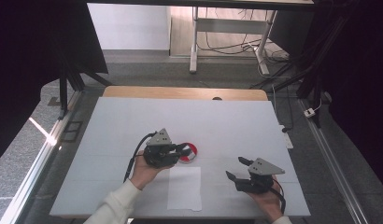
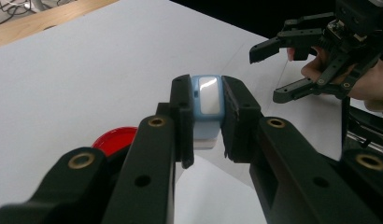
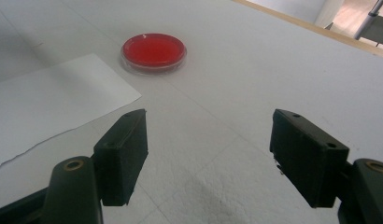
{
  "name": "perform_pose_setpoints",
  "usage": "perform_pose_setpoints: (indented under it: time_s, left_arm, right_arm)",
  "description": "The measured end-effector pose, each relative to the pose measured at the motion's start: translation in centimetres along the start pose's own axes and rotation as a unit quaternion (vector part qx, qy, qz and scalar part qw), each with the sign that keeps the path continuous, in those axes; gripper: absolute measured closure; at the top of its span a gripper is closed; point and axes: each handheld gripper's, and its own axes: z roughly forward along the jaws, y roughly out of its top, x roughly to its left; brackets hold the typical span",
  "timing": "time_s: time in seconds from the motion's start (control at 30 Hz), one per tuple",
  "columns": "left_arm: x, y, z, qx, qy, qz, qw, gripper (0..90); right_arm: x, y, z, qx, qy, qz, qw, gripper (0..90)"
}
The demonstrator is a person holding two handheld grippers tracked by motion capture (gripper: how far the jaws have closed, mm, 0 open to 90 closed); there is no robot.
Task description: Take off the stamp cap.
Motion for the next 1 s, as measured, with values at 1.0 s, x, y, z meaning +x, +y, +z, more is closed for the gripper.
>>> perform_pose_setpoints:
  time_s: [1.0]
  left_arm:
    - [0.1, -0.2, 0.5, 0.004, 0.002, -0.005, 1.0, 75.6]
  right_arm:
    - [3.0, 1.8, 3.1, -0.014, 0.022, -0.004, 0.9997, 27.5]
